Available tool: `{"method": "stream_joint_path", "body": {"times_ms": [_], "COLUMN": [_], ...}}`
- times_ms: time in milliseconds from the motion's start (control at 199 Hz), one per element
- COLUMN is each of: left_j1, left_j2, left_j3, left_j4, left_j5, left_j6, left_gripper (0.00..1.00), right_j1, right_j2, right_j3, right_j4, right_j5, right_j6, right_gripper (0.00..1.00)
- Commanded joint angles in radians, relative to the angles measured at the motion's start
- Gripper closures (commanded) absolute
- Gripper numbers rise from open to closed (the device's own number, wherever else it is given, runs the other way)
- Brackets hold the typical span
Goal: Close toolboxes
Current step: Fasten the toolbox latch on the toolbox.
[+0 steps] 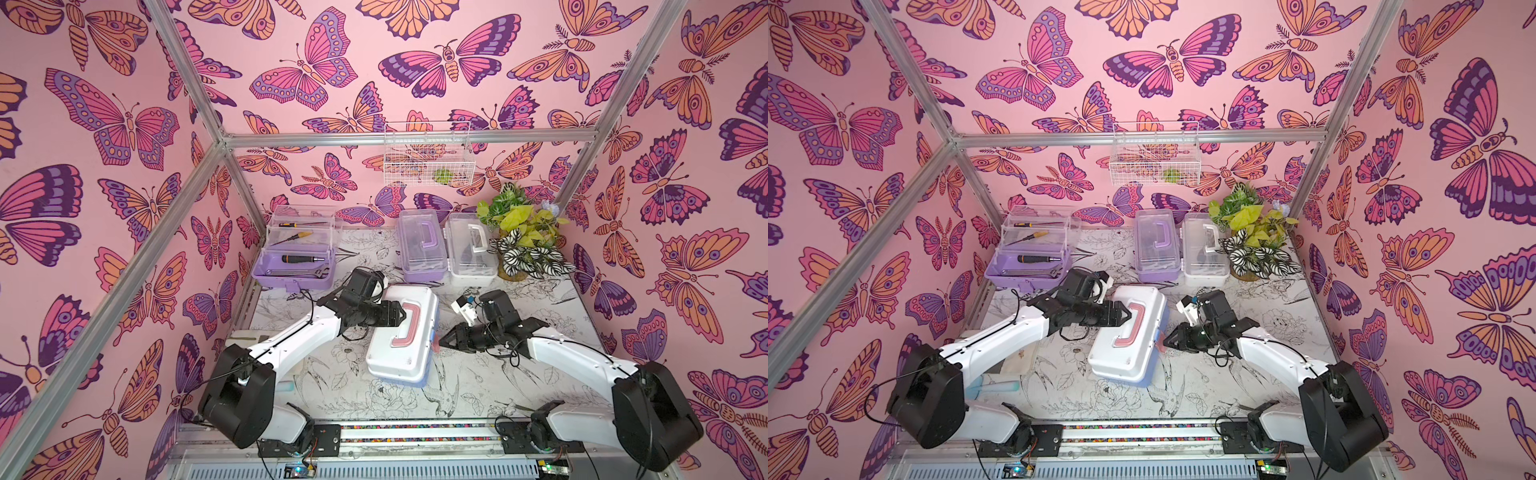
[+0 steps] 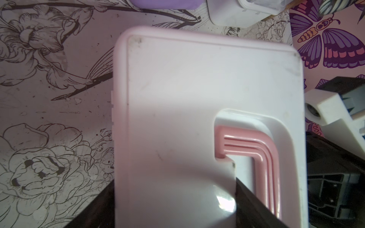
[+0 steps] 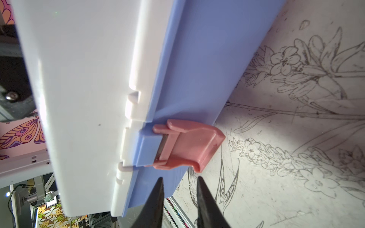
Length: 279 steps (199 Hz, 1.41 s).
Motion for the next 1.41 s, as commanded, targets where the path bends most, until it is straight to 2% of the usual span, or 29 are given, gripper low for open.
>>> {"method": "stream_joint_path", "body": {"times_ms": [0,332,700,786,977,1098,1400], "left_j1": [0.018,0.020,0.021,0.021,0.021,0.020,0.018], "left_j2": [0.058,0.058,0.050,0.049,0.043,0.041,0.031], "left_j3": [-0.085,-0.098,-0.096,-0.096,-0.095,-0.091,-0.082], "left_j4": [-0.187,-0.169,-0.169,-0.170,-0.171,-0.170,-0.173], "left_j5": [-0.133,-0.121,-0.121,-0.123,-0.125,-0.118,-0.117], "left_j6": [-0.007,-0.013,-0.018,-0.016,-0.010,-0.009,-0.008], "left_gripper": [0.31,0.31,0.32,0.33,0.33,0.34,0.34], "right_j1": [-0.011,-0.013,-0.014,-0.016,-0.035,-0.050,-0.048], "right_j2": [0.029,0.066,0.123,0.084,-0.076,-0.122,-0.093], "right_j3": [-0.032,-0.135,-0.182,-0.178,-0.141,-0.136,-0.054], "right_j4": [0.059,0.353,0.648,0.610,0.325,0.280,0.250], "right_j5": [-0.045,-0.167,-0.255,-0.246,-0.180,-0.172,-0.178], "right_j6": [-0.021,0.016,0.148,0.133,0.015,0.013,0.027], "right_gripper": [0.66,0.39,0.36,0.37,0.37,0.37,0.38]}}
